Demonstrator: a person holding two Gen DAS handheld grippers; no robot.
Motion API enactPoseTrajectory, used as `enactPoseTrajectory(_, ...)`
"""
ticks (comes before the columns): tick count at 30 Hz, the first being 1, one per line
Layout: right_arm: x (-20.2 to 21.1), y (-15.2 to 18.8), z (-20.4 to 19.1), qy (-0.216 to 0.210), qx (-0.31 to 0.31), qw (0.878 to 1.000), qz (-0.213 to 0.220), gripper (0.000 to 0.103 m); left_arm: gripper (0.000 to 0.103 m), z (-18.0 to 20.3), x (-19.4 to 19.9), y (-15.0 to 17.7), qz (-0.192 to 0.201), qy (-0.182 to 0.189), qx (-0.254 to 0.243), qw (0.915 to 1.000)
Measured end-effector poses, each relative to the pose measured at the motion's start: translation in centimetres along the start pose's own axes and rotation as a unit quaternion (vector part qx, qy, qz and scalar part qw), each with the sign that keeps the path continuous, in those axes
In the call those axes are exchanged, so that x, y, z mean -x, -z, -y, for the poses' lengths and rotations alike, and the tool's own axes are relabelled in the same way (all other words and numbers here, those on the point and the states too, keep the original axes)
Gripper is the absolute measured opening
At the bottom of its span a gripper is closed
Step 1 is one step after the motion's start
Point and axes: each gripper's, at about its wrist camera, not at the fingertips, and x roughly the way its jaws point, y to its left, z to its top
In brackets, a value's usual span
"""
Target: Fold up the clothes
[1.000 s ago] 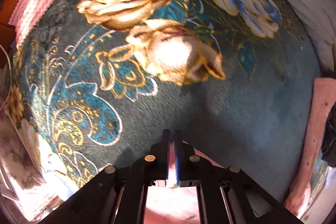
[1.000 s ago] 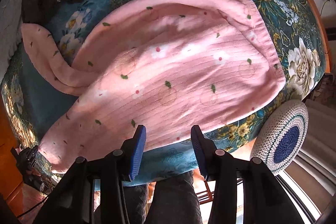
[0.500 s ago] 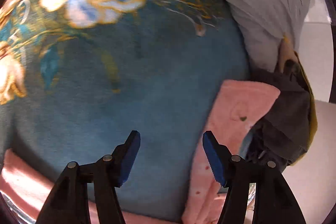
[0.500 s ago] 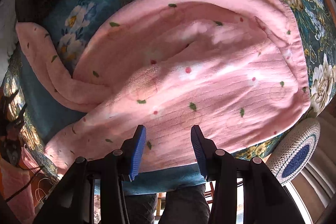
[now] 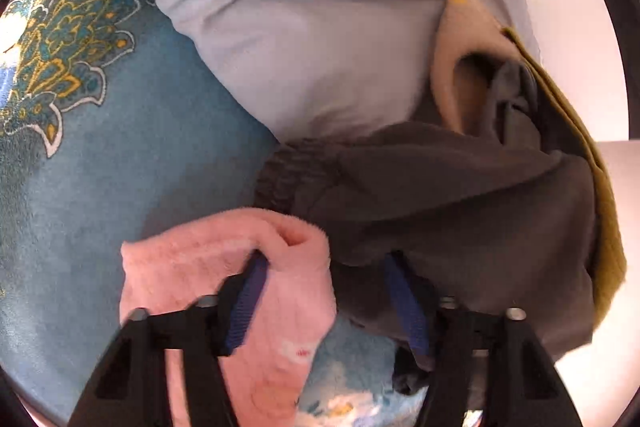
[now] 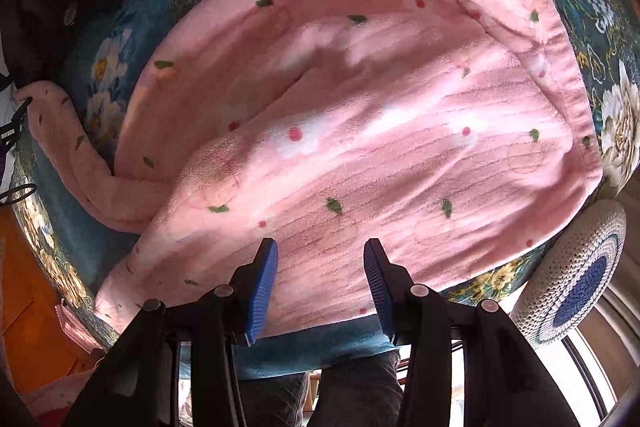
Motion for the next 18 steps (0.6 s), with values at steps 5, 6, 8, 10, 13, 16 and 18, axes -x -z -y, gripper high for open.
enactPoseTrajectory(5, 0.2, -0.5, 1.4, -0.008, -0.03, 1.0, 0.004, 0.046, 0.014, -0.4, 2.1, 0.4, 0.017, -0.006, -0.026, 0.9995)
enactPoseTrajectory(6, 0.3, -0.6, 1.4, -0.011, -0.032, 0.999, 0.006, 0.046, 0.013, -0.6, 3.1, 0.6, 0.019, 0.0, -0.03, 0.9994)
enactPoseTrajectory(8, 0.5, -0.7, 1.2, -0.018, -0.033, 0.999, 0.009, 0.046, 0.008, -1.7, 6.3, 0.8, 0.029, 0.022, -0.03, 0.9989)
enactPoseTrajectory(10, 0.8, -0.7, 0.3, -0.021, -0.021, 0.999, 0.014, 0.046, 0.006, -3.8, 10.6, 1.0, 0.051, 0.037, -0.024, 0.9977)
enactPoseTrajectory(13, 1.3, -0.4, -0.9, -0.027, -0.005, 0.999, 0.024, 0.046, 0.006, -8.2, 16.9, 1.3, 0.093, 0.049, 0.004, 0.9945)
enactPoseTrajectory(16, 1.4, 0.1, -1.7, -0.033, 0.003, 0.999, 0.028, 0.046, 0.006, -14.0, 22.0, 3.0, 0.135, 0.015, 0.045, 0.9897)
enactPoseTrajectory(18, 1.1, 0.6, -2.0, -0.035, 0.005, 0.999, 0.028, 0.046, 0.006, -19.5, 24.7, 5.8, 0.141, -0.014, 0.088, 0.9861)
